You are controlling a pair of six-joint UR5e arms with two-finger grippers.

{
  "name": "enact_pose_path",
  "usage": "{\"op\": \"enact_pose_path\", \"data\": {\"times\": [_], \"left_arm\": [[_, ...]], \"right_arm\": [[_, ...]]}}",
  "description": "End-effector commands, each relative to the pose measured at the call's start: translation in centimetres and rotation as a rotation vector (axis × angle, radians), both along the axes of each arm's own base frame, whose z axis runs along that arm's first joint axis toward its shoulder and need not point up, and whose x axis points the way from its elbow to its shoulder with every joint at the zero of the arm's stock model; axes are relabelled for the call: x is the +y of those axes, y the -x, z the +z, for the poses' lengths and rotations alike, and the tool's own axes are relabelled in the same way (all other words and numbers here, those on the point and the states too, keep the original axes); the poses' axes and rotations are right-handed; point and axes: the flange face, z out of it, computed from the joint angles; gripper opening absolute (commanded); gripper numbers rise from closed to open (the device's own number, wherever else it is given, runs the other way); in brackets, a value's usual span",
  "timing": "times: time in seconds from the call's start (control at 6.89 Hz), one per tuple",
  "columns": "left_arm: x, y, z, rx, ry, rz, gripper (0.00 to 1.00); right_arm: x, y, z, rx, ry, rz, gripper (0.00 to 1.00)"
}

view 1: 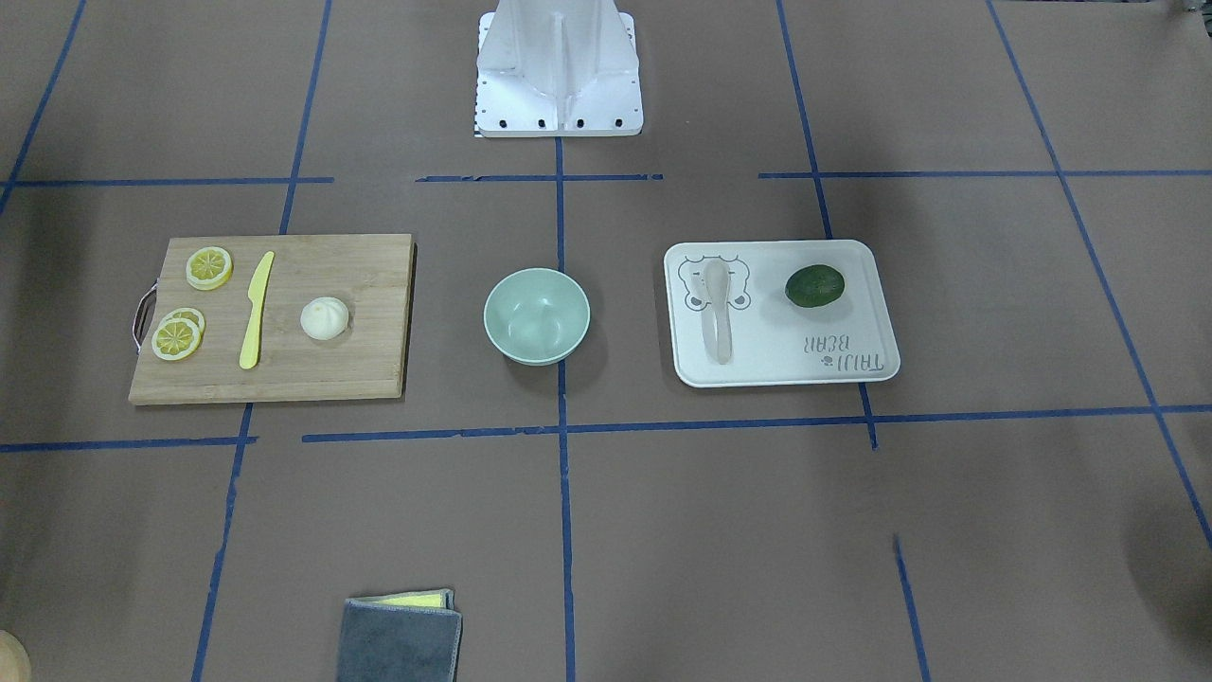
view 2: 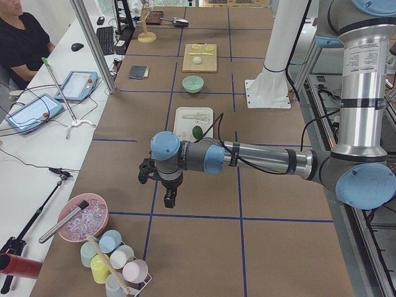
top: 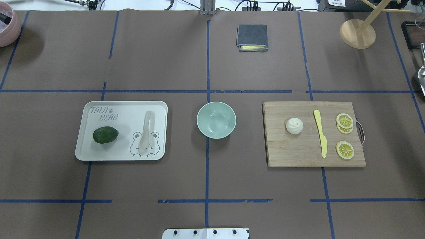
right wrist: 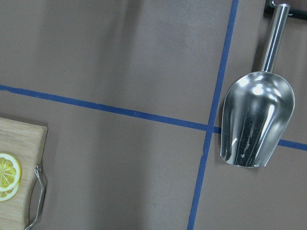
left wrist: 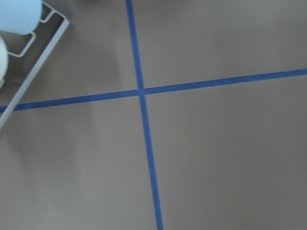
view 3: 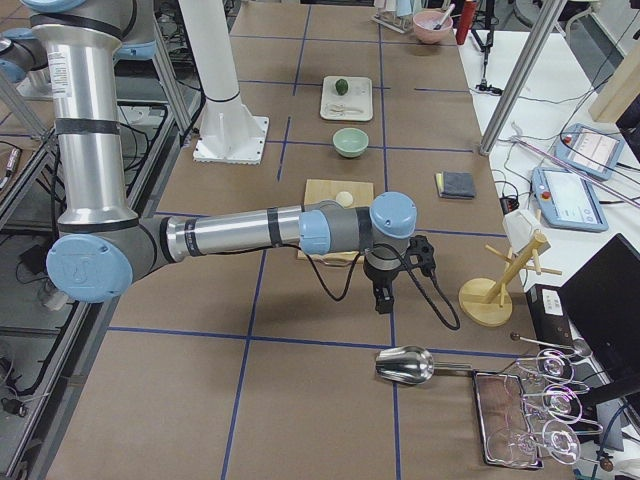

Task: Put spoon and bun in bowl

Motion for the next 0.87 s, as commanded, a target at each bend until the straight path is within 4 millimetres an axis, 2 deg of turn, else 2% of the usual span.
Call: {"op": "enact_pose_path", "data": {"times": [0.0, 0.29, 0.58, 0.73], "left_arm": [[-0.7, -0.4, -1.8, 0.034, -0.028, 0.006, 1.00], [-0.4, -0.5, -5.0, 0.022, -0.075, 0.011, 1.00], [-0.4, -0.4, -4.4, 0.014, -0.084, 0.018, 1.00], [-0.7, -0.5, -2.9, 0.018, -0.094, 0.019, 1.00]], "right_arm": [[0.5, -0.2, 0.7, 0.002, 0.013, 0.002, 1.00], [0.6, -0.2, 0.7, -0.002, 0.016, 0.003, 1.00], [1.2, -0.1, 1.1, -0.010, 0.019, 0.003, 1.00], [1.4, -0.1, 1.5, -0.006, 0.022, 0.000, 1.00]]}}
